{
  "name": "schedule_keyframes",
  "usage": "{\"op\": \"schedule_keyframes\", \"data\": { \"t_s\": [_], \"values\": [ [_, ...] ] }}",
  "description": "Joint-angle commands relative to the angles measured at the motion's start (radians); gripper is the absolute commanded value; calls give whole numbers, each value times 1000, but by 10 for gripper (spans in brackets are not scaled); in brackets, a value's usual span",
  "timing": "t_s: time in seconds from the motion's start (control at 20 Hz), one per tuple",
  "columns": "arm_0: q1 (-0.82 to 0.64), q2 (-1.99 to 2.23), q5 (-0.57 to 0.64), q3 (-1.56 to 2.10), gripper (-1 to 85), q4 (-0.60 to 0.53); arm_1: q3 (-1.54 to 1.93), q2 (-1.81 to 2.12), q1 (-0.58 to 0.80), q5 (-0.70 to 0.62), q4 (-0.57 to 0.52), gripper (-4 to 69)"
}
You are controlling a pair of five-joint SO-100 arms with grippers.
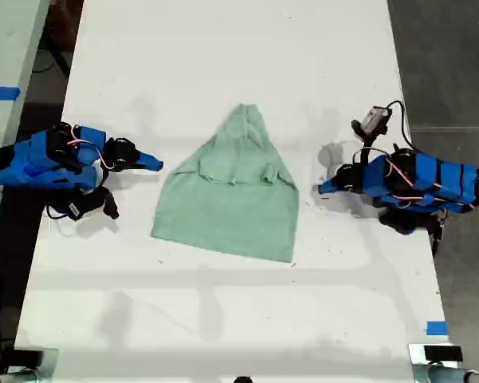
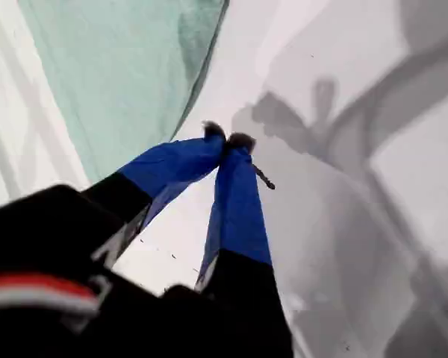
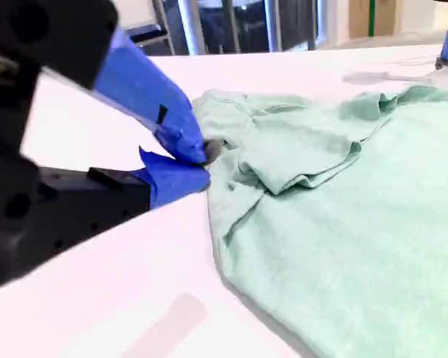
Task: Fold t shirt
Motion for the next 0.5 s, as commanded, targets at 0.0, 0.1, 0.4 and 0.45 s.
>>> {"op": "schedule_keyframes", "data": {
  "t_s": [0.0, 0.1, 0.4, 0.45],
  "values": [
    [-11, 6, -52, 11, -3, 15, 58, 14, -67, 242, 26, 12],
    [-11, 6, -52, 11, -3, 15, 58, 14, -83, 290, 21, 12],
    [-9, 6, -52, 11, -3, 14, -49, -6, -60, 284, 57, 13],
    [-12, 6, -52, 11, -3, 12, -132, -64, -63, 282, 52, 16]
  ]
}}
